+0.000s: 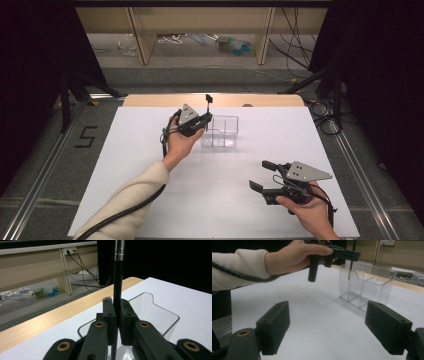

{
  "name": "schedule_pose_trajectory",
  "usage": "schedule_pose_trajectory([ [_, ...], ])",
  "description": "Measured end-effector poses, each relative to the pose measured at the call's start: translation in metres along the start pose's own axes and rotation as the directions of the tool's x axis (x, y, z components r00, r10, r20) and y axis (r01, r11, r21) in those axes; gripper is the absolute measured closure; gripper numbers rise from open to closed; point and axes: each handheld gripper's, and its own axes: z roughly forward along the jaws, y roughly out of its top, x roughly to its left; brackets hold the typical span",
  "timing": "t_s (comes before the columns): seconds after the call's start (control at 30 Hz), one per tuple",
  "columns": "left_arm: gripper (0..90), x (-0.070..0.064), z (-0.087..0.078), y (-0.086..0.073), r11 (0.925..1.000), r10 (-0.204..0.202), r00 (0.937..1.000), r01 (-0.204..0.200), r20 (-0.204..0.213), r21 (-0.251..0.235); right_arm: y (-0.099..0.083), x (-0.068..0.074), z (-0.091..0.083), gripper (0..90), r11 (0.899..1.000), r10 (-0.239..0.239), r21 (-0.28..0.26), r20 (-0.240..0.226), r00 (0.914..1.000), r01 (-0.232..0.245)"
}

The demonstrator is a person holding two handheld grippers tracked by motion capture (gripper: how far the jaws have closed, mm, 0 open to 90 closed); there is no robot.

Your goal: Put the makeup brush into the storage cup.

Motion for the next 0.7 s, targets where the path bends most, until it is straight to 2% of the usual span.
schedule_pose_trajectory([
  [0.03,84.9,0.0,0.0,0.0,1.0,0.001,1.0,-0.001,0.0,0.0,0.0,0.001,-0.001,21.1,1.0,0.021,0.015,-0.004,0.9998,-0.021],
  [0.17,83.9,0.003,-0.001,0.0,1.0,0.005,1.0,-0.005,0.004,0.006,0.0,0.001,-0.001,21.1,1.0,0.018,0.015,0.0,0.9998,-0.018],
  [0.2,80.1,0.005,-0.001,-0.001,0.9999,0.011,0.9999,-0.011,0.01,0.01,0.0,0.0,0.0,21.1,1.0,-0.003,0.001,0.006,1.0,0.003],
  [0.23,73.6,0.007,-0.002,-0.001,0.9994,0.031,0.9994,-0.031,0.015,0.014,0.0,0.001,-0.001,21.1,1.0,0.009,0.008,0.004,1.0,-0.009],
  [0.27,63.9,0.006,-0.002,-0.001,0.9993,0.027,0.9993,-0.028,0.027,0.024,0.0,0.002,-0.001,21.1,1.0,0.018,0.018,0.004,0.9998,-0.018],
  [0.33,41.2,0.008,-0.004,0.0,0.9974,0.059,0.9976,-0.061,0.036,0.039,0.0,0.002,-0.001,21.1,1.0,0.023,0.013,-0.006,0.9997,-0.023],
  [0.37,32.6,0.009,-0.006,0.001,0.9956,0.081,0.9961,-0.082,0.036,0.045,0.0,0.002,-0.001,21.0,1.0,0.022,0.013,-0.005,0.9997,-0.022],
  [0.47,18.7,0.008,-0.011,0.002,0.9952,0.075,0.9965,-0.077,0.038,0.06,0.0,0.002,-0.001,21.0,1.0,0.015,0.005,0.012,0.9998,-0.015],
  [0.5,16.8,0.009,-0.013,0.002,0.9947,0.081,0.9959,-0.083,0.041,0.061,0.0,0.002,-0.001,21.0,1.0,0.022,0.013,-0.005,0.9997,-0.022],
  [0.6,15.7,0.008,-0.018,0.001,0.9941,0.086,0.9954,-0.088,0.044,0.062,0.0,0.002,-0.001,21.0,1.0,0.026,0.005,-0.007,0.9996,-0.026],
  [0.63,15.7,0.007,-0.019,0.001,0.9942,0.085,0.9954,-0.088,0.043,0.062,0.0,0.001,-0.001,21.0,1.0,0.005,0.007,0.008,1.0,-0.005],
  [0.7,15.7,0.006,-0.023,0.0,0.9953,0.076,0.996,-0.079,0.046,0.056,0.0,0.002,-0.001,20.9,1.0,0.028,0.002,-0.005,0.9996,-0.028],
])
